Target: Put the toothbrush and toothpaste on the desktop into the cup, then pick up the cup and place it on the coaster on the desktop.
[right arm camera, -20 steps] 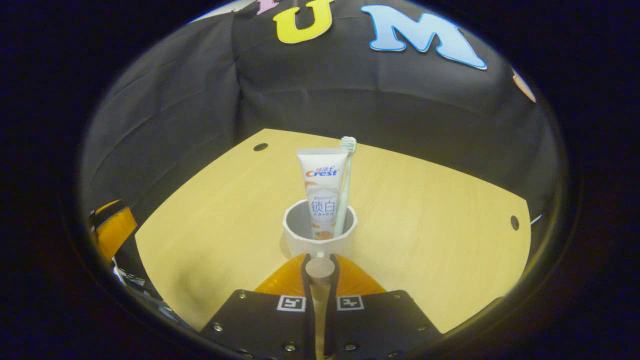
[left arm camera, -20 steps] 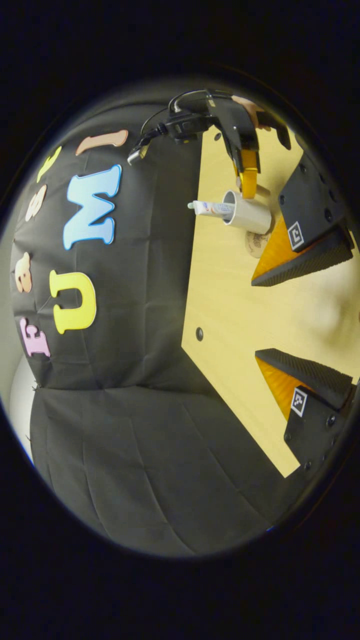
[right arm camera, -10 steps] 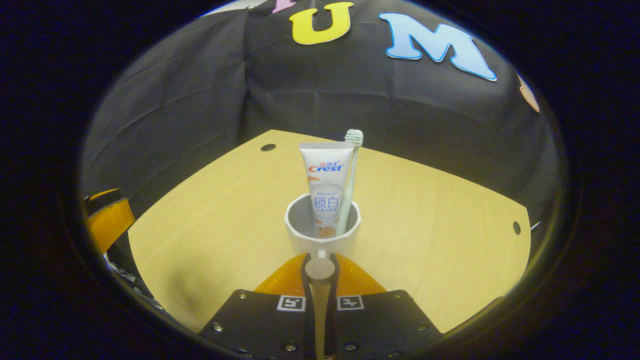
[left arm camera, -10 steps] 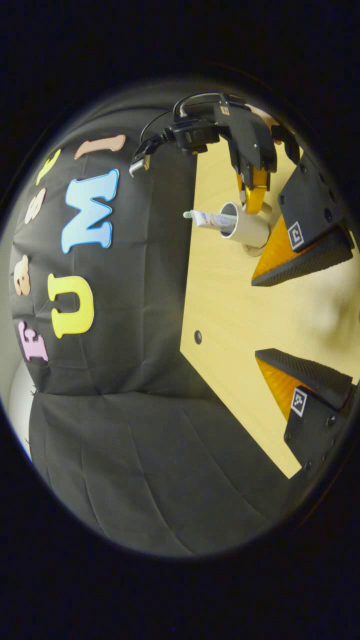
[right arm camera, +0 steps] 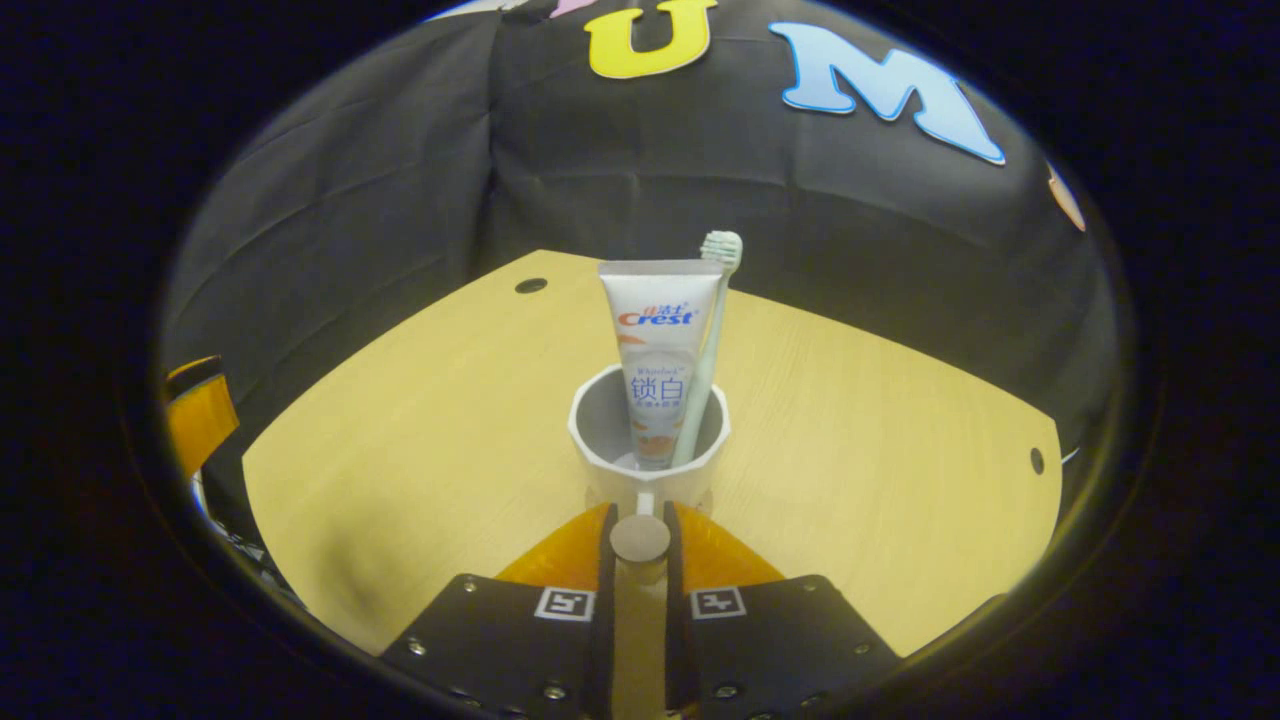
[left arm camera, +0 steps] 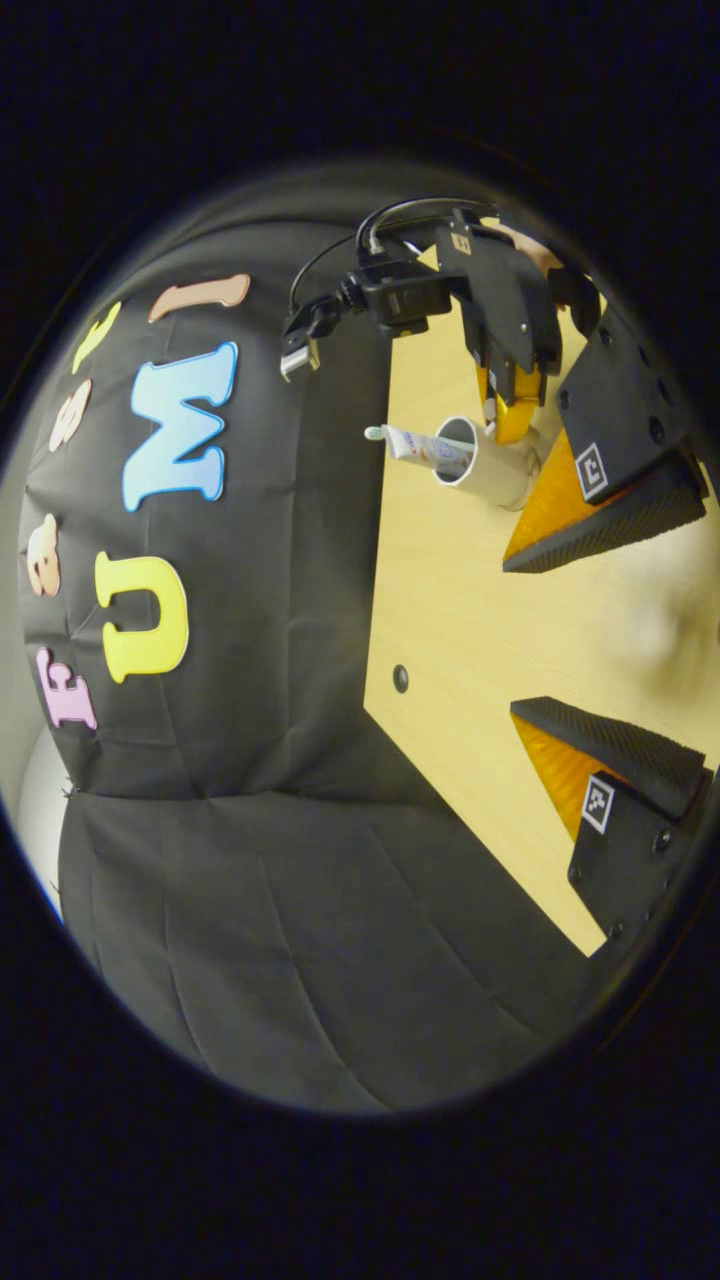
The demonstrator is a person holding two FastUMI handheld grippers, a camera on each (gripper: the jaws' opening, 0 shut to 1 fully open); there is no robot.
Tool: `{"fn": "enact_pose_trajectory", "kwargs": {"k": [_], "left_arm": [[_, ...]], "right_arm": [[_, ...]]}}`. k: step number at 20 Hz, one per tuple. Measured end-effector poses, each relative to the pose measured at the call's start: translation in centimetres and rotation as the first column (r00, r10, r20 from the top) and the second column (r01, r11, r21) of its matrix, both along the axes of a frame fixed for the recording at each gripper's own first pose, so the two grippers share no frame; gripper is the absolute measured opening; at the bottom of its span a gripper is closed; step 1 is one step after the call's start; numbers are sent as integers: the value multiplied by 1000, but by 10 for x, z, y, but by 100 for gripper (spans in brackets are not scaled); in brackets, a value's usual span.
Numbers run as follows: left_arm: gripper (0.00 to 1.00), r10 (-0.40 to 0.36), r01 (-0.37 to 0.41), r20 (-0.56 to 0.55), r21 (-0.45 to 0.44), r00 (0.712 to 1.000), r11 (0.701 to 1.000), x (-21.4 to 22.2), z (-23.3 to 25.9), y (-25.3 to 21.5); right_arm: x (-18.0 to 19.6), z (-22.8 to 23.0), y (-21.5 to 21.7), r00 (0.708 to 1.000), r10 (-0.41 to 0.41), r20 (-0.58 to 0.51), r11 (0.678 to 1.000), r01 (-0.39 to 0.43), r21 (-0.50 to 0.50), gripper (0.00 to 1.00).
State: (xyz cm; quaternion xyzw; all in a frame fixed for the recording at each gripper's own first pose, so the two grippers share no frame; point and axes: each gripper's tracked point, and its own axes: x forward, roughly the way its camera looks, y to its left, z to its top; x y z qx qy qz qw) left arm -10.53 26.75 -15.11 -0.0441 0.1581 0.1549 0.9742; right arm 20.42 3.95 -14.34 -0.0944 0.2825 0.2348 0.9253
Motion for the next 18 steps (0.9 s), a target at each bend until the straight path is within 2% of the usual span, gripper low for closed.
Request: {"fn": "enact_pose_trajectory", "kwargs": {"k": [1,2,3,5,6,8,11,13,14,15,17,18], "left_arm": [[84,-5,5,2,1,1000,1000,2,1,-2],[86,-8,8,4,3,1000,1000,4,2,-3],[84,-11,11,9,4,1000,1000,5,3,-5],[84,-20,20,18,5,1000,1000,7,9,-10],[84,-27,26,23,5,999,1000,8,10,-13],[82,-43,43,34,5,998,999,11,17,-22],[84,-79,78,73,11,994,997,19,37,-40],[84,-106,104,113,23,988,994,28,58,-56],[84,-125,121,136,32,983,992,32,71,-64],[84,-144,139,162,41,976,989,36,84,-74],[82,-179,169,216,65,960,983,44,113,-92],[85,-197,182,242,83,950,980,46,127,-101]], "right_arm": [[-1,-2,-3,1000,-9,-16,1000,9,-1,22],[-2,-3,-4,1000,-14,-27,1000,14,4,30],[-3,-1,-6,1000,-16,-26,1000,17,5,30],[-7,10,-12,1000,-21,-5,1000,21,6,43],[-11,18,-13,1000,-17,2,1000,17,17,47],[-20,39,-20,999,-27,26,999,25,42,51],[-28,84,-39,991,-77,109,994,67,92,51],[-34,124,-55,975,-124,187,986,100,130,51],[-38,143,-63,962,-150,230,982,118,148,54],[-41,165,-72,945,-179,274,977,137,165,51],[-52,199,-92,907,-240,346,963,178,202,51],[-58,214,-101,888,-268,374,955,193,226,50]]}}
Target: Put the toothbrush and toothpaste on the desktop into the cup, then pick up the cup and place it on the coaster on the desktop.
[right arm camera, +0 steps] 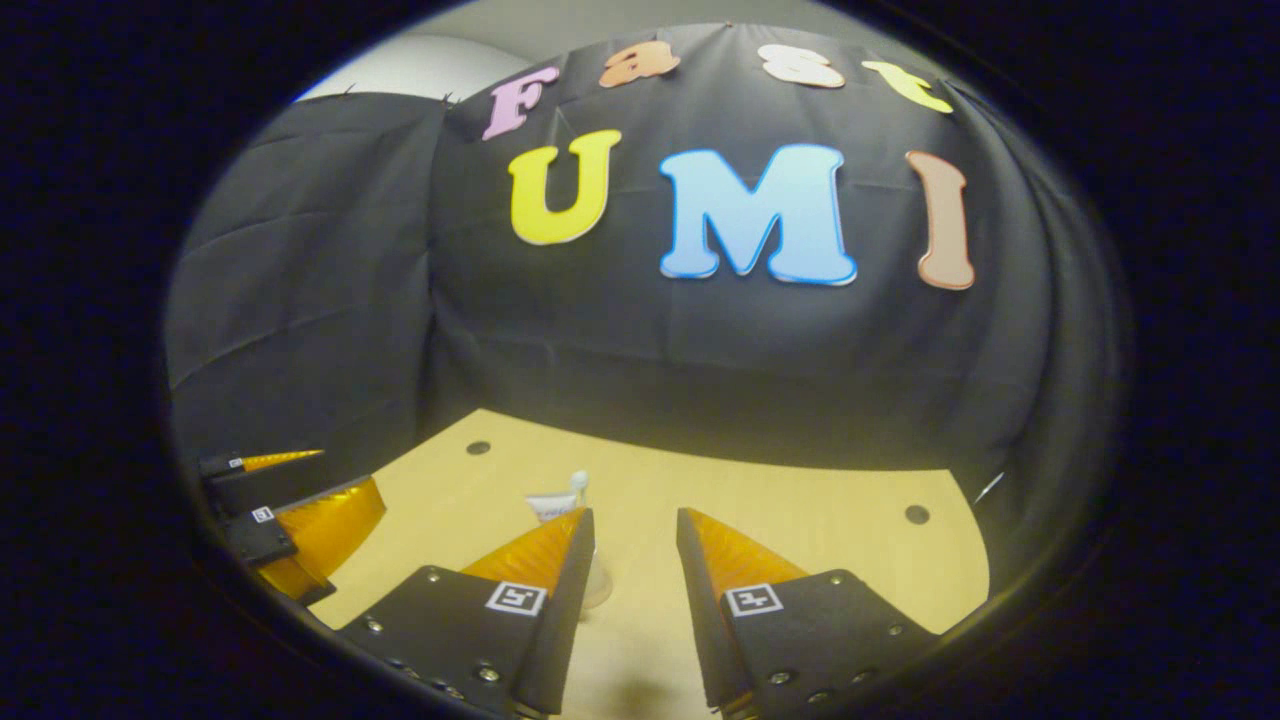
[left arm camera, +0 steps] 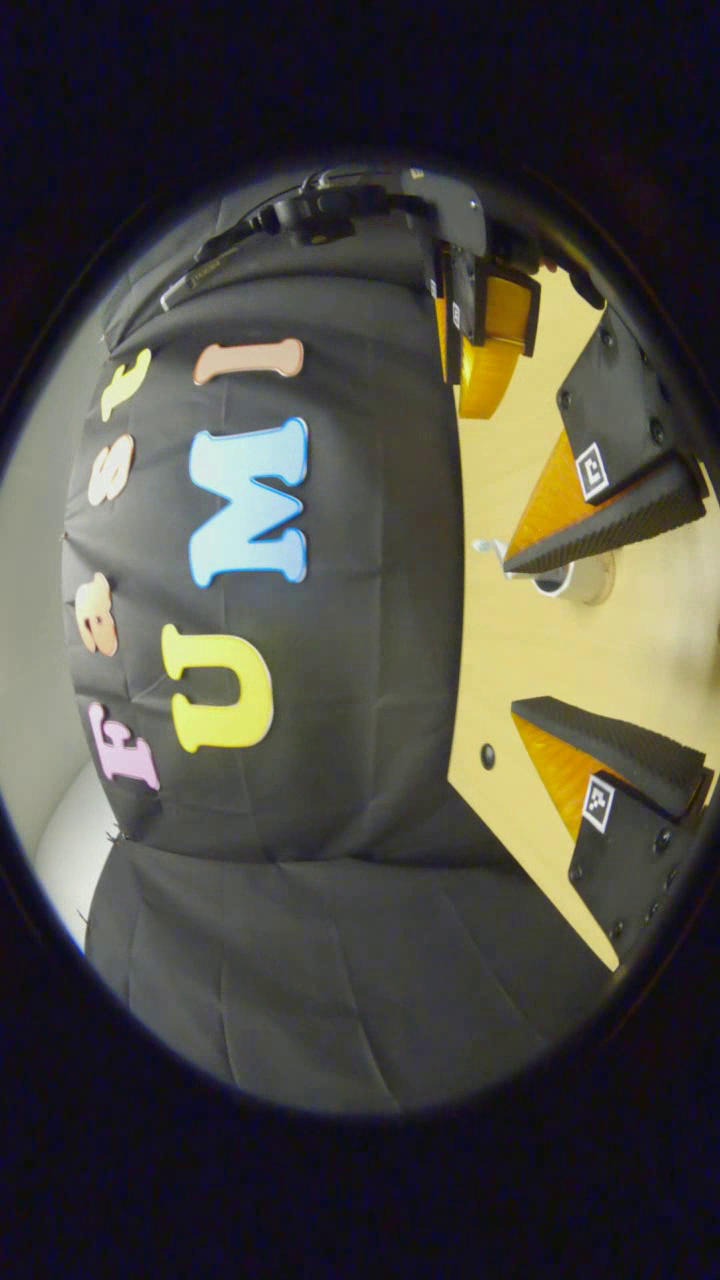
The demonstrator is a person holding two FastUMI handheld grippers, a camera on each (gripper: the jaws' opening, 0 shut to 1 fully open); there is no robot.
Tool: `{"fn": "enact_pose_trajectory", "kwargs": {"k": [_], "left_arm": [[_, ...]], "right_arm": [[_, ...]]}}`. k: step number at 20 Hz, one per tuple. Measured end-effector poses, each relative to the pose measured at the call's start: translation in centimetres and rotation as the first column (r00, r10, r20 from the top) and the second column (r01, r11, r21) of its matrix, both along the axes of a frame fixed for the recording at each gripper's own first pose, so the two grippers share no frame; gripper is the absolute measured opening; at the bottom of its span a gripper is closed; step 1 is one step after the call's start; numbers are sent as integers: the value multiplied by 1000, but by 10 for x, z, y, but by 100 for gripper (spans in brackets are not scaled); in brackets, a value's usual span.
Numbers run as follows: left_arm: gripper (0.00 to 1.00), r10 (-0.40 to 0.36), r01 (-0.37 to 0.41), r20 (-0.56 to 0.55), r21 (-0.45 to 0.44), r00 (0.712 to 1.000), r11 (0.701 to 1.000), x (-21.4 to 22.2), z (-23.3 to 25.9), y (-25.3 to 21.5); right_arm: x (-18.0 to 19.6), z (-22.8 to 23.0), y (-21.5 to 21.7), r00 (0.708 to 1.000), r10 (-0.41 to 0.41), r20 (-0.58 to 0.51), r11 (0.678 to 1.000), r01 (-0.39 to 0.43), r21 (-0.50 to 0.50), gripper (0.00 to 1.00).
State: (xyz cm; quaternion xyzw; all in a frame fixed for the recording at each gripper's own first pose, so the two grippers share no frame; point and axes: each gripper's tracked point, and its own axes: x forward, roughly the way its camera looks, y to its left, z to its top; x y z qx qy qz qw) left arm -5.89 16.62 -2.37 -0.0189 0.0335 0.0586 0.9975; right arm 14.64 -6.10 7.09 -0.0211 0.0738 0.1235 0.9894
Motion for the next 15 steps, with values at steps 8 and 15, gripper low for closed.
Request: {"fn": "enact_pose_trajectory", "kwargs": {"k": [8,15], "left_arm": [[84,-91,81,161,69,983,994,1,74,-50],[84,-104,93,204,66,973,993,-2,89,-60]], "right_arm": [[-43,68,-42,971,-133,200,991,129,34,50],[-60,82,-51,951,-169,258,986,166,34,54]]}}
